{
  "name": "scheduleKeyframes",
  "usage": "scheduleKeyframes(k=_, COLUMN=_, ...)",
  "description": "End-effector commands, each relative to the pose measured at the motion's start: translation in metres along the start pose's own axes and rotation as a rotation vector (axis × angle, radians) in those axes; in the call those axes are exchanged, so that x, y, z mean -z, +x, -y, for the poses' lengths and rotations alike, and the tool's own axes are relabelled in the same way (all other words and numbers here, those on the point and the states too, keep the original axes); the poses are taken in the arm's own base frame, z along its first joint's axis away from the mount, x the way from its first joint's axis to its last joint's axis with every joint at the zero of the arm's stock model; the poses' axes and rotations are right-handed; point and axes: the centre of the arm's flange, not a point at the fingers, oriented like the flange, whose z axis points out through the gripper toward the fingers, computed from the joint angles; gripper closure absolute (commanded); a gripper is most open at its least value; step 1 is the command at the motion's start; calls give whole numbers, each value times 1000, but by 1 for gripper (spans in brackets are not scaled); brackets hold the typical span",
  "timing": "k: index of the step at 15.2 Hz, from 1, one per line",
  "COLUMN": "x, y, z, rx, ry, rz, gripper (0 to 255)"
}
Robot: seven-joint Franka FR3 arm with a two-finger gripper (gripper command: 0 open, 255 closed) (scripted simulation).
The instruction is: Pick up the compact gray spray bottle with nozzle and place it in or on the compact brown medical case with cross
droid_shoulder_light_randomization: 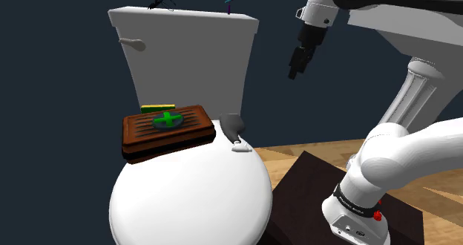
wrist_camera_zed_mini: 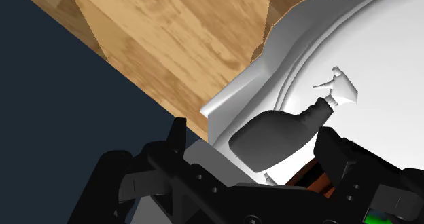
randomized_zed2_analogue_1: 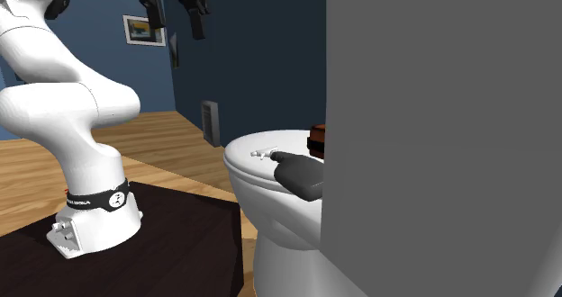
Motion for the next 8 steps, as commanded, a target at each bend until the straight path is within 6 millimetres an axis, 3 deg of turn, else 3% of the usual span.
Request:
scheduleKeyframes(k=1, x=0, y=0, z=0, rx=0, ry=0, rz=0, gripper=0)
scheduleKeyframes(k=8, x=-74, y=25, z=45, rx=-157, ry=34, rz=7, gripper=0)
